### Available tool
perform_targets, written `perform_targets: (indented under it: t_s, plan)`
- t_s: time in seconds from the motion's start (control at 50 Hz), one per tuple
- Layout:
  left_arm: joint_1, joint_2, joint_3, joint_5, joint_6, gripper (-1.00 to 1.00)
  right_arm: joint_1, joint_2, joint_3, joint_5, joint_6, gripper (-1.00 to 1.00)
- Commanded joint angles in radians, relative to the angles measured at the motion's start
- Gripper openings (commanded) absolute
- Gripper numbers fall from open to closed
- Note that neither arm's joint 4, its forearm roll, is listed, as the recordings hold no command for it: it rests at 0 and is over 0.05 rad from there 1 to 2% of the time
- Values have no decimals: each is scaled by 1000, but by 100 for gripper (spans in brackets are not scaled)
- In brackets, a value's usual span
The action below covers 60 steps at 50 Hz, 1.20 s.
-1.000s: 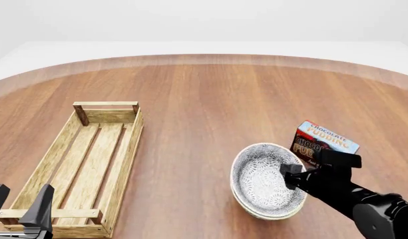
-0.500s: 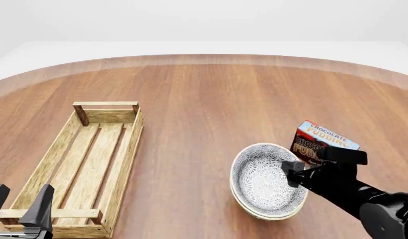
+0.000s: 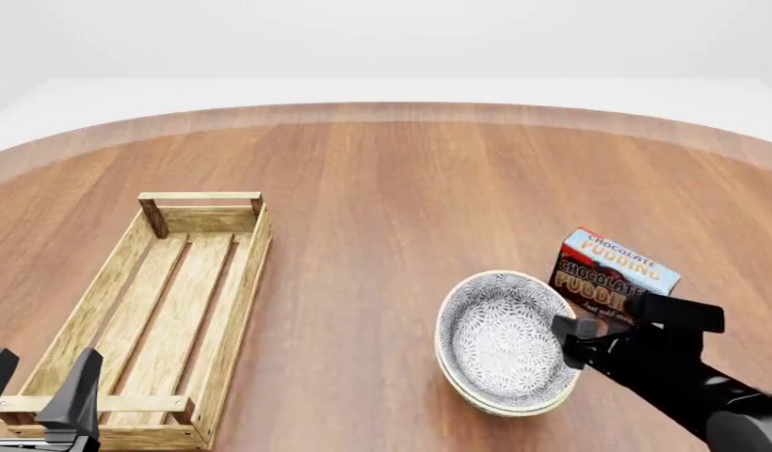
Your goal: Stack the left bowl on the right bowl and place them in the tray.
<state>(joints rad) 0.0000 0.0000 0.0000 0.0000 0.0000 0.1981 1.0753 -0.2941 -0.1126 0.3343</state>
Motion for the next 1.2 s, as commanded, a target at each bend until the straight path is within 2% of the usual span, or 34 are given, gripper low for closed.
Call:
perform_targets:
  t_s: [0.02,0.1,0.18,0.54,0.7,0.76,0.78,0.8,0.82,0.86,0.94,1.02,1.1,1.12,1.18,1.2]
  plan:
    - [0,0,0,0,0,100,11,118,87,-175,35,100]
    - [0,0,0,0,0,100,29,242,112,-306,53,100]
    - [0,0,0,0,0,100,43,315,122,-379,68,100]
    - [0,0,0,0,0,100,80,473,145,-543,103,100]
    - [0,0,0,0,0,100,103,594,155,-658,125,100]
    - [0,0,0,0,0,100,134,683,167,-745,147,100]
    - [0,0,0,0,0,100,165,743,175,-801,165,100]
    - [0,0,0,0,0,100,157,770,174,-825,167,-100]
    - [0,0,0,0,0,100,192,819,187,-882,192,-100]
    - [0,0,0,0,0,100,175,833,182,-892,187,-100]
    - [0,0,0,0,0,100,174,821,190,-893,195,-100]
    - [0,0,0,0,0,100,162,757,197,-847,192,-100]
    - [0,0,0,0,0,100,142,569,211,-717,184,-100]
    - [0,0,0,0,0,100,142,564,211,-712,184,-100]
    - [0,0,0,0,0,100,123,380,202,-559,167,-100]
    - [0,0,0,0,0,100,110,238,181,-426,157,-100]
